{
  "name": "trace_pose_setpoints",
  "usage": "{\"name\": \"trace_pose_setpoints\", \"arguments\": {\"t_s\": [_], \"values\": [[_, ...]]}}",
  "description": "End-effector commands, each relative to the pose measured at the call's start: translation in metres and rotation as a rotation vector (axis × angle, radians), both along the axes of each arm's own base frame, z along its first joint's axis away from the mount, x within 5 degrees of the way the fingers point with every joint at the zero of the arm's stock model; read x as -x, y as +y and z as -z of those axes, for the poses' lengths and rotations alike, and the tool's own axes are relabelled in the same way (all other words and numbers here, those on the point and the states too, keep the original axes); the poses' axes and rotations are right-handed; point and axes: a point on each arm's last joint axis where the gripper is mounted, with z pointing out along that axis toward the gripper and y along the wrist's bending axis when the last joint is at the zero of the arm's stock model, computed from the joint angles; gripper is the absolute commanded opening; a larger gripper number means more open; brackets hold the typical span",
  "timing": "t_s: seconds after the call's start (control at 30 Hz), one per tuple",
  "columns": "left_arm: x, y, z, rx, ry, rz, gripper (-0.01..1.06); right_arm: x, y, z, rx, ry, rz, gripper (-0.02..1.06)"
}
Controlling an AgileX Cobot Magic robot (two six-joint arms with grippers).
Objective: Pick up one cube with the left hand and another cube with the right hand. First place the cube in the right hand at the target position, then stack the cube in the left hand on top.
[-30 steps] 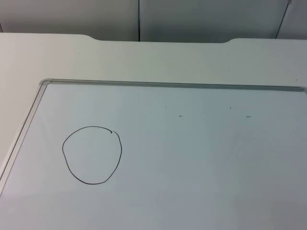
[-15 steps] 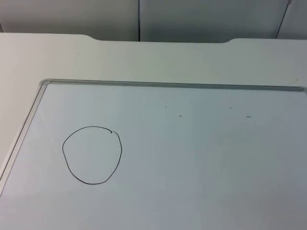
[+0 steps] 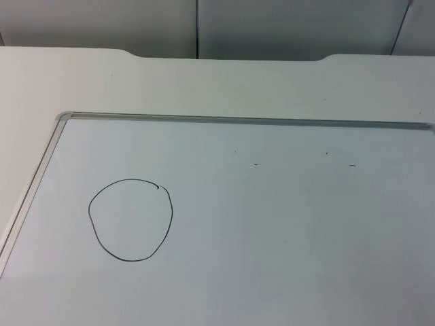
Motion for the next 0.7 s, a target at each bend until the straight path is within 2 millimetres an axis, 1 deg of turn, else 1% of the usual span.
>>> {"name": "trace_pose_setpoints", "arguments": {"t_s": [0.0, 0.03, 0.07, 0.17, 0.2, 0.23, 0.33, 0.37, 0.5, 0.53, 0.57, 0.6, 0.67], "values": [[0.002, 0.001, -0.001, 0.02, -0.005, -0.002, 0.0, -0.005, 0.005, -0.003, -0.014, -0.024, -0.016, 0.0], [0.002, 0.001, -0.001, 0.02, -0.005, -0.002, 0.0, -0.008, 0.009, -0.004, -0.011, -0.024, -0.03, 0.0], [0.002, 0.001, -0.001, 0.02, -0.005, -0.002, 0.0, -0.008, 0.009, -0.004, -0.011, -0.024, -0.03, 0.0], [0.001, 0.001, -0.001, 0.03, -0.004, -0.007, 0.0, -0.019, 0.034, -0.012, -0.007, -0.027, -0.115, 0.0], [0.001, 0.001, -0.001, 0.03, -0.004, -0.007, 0.0, -0.019, 0.034, -0.012, -0.007, -0.027, -0.115, 0.0], [0.001, 0.0, -0.001, 0.031, -0.005, -0.006, 0.0, -0.022, 0.043, -0.015, -0.006, -0.03, -0.145, 0.0], [0.001, 0.0, -0.001, 0.031, -0.005, -0.006, 0.0, -0.036, 0.074, -0.013, 0.005, -0.009, -0.225, 0.0], [0.001, 0.0, -0.001, 0.031, -0.005, -0.006, 0.0, -0.036, 0.074, -0.013, 0.005, -0.009, -0.225, 0.0], [0.001, 0.0, -0.001, 0.031, -0.005, -0.006, 0.0, -0.053, 0.12, 0.005, 0.034, 0.054, -0.323, 0.0], [0.001, 0.0, -0.001, 0.031, -0.005, -0.006, 0.0, -0.057, 0.132, 0.014, 0.052, 0.078, -0.341, 0.0], [0.001, 0.0, -0.001, 0.031, -0.005, -0.006, 0.0, -0.057, 0.132, 0.014, 0.052, 0.078, -0.341, 0.0], [0.001, 0.0, -0.001, 0.031, -0.005, -0.006, 0.0, -0.062, 0.149, 0.027, 0.084, 0.11, -0.366, 0.0], [0.001, 0.0, -0.001, 0.031, -0.005, -0.006, 0.0, -0.068, 0.169, 0.045, 0.138, 0.143, -0.376, 0.0]]}}
